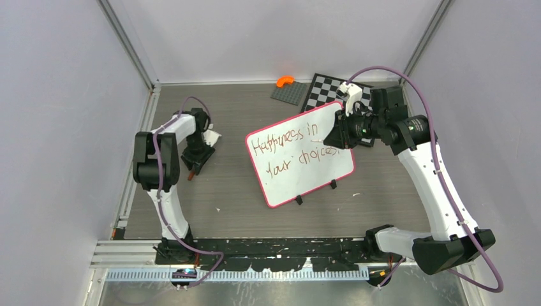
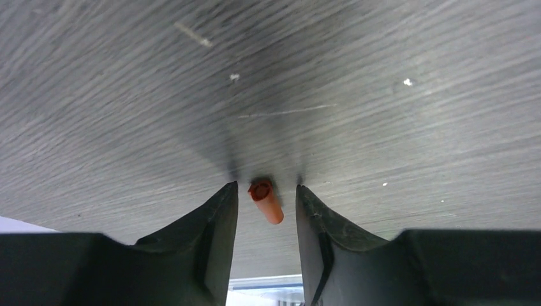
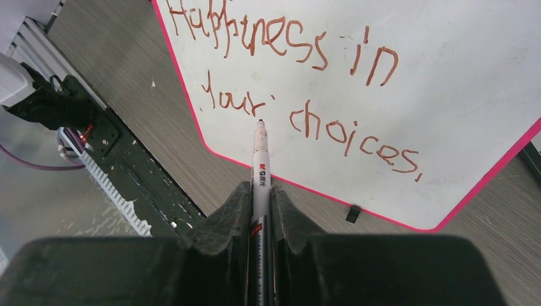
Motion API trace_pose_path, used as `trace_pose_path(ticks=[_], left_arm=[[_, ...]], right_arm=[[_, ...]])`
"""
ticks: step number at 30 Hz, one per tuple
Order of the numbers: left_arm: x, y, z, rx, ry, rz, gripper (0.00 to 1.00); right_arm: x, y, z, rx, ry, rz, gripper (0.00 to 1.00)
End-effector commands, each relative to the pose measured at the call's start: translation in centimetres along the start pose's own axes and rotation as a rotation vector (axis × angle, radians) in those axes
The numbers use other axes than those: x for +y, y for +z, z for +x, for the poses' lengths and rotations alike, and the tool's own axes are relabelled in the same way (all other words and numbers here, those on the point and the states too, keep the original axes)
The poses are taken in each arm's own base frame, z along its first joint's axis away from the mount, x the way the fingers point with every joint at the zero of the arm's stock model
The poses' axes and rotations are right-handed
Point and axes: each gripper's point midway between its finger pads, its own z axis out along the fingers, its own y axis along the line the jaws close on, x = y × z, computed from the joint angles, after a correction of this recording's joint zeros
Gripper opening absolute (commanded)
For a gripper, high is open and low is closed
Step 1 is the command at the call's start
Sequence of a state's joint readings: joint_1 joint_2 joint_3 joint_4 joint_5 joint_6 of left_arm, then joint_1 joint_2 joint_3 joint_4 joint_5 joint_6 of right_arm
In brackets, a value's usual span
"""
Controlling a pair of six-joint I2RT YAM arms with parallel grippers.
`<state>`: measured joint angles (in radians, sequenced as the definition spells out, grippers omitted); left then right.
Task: Write a sentence on the whiteboard
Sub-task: Close the whiteboard marker at the center of the board.
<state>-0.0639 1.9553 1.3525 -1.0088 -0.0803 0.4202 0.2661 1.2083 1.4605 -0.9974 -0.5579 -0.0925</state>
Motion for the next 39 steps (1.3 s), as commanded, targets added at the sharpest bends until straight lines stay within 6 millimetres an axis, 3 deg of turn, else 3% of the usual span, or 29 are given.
trace_pose_path(ticks=[1, 9, 12, 16, 20, 24, 28, 34, 39], left_arm=[[0.6, -0.3, 0.7, 0.08, -0.006, -0.04, 0.38], [0.0, 0.7, 1.0, 0.132, -0.012, 0.002, 0.27], [-0.5, 0.9, 0.8, 0.119, -0.028, 0.024, 0.13], [-1.3, -1.2, -0.6, 0.023, -0.072, 0.075, 0.0], [-2.5, -5.4, -2.6, -0.127, -0.129, 0.155, 0.0], [-3.5, -10.9, -4.6, -0.31, -0.192, 0.223, 0.0], [-4.2, -16.3, -6.2, -0.489, -0.248, 0.275, 0.0], [-6.2, -24.6, -7.9, -0.726, -0.327, 0.42, 0.0], [-8.3, -30.6, -8.3, -0.911, -0.359, 0.559, 0.0]], right_arm=[[0.1, -1.1, -0.5, -0.039, -0.045, 0.026, 0.0], [-0.1, -1.3, -0.7, -0.039, -0.053, 0.043, 0.0], [-0.3, -1.4, -1.0, -0.041, -0.05, 0.058, 0.0], [-0.3, -1.8, -1.7, -0.063, -0.07, 0.069, 0.0], [-0.3, -2.2, -2.6, -0.089, -0.103, 0.076, 0.0], [-1.5, -2.4, -4.1, -0.107, -0.085, 0.15, 0.0], [-1.7, -3.9, -6.5, -0.162, -0.134, 0.202, 0.0], [-0.6, -6.0, -10.8, -0.302, -0.28, 0.237, 0.0], [0.8, -5.7, -13.8, -0.408, -0.382, 0.28, 0.0]])
